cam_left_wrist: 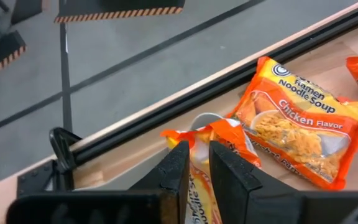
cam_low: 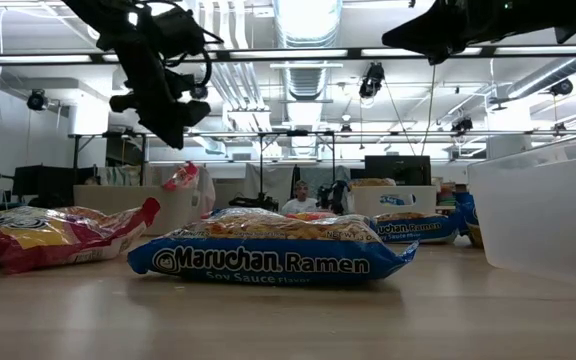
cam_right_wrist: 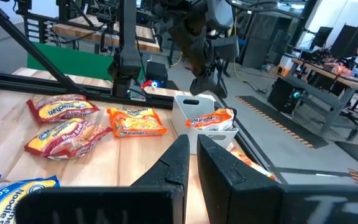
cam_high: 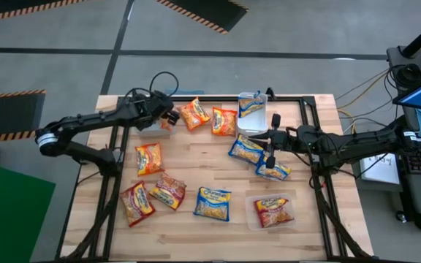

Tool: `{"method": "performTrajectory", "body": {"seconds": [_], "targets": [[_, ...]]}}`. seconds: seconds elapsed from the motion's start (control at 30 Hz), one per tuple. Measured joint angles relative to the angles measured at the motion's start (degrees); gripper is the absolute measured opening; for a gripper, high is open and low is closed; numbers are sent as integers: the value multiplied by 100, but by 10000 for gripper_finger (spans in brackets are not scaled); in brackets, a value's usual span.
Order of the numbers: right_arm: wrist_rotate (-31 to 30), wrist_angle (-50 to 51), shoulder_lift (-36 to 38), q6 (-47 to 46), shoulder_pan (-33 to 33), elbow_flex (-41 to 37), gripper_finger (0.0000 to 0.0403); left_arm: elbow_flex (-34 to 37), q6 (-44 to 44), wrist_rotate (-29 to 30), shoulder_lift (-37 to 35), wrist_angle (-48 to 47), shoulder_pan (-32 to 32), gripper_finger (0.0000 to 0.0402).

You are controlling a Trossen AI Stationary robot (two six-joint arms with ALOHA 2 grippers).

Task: Sort Maruchan noodles
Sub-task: Put the orange noodle pack into the gray bin

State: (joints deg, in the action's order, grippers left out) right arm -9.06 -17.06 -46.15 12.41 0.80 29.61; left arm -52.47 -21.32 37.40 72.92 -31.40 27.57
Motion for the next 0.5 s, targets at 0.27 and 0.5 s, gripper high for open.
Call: {"method": "performTrajectory", "body": {"seconds": [0.27,0.5], "targets": [[0,67,-2,-135,0,-7,22,-2,489,-237,-763,-230,-4,52],[0,62,-10,-149,0,-7,22,293,540,-293,-908,-513,-4,52]]}}
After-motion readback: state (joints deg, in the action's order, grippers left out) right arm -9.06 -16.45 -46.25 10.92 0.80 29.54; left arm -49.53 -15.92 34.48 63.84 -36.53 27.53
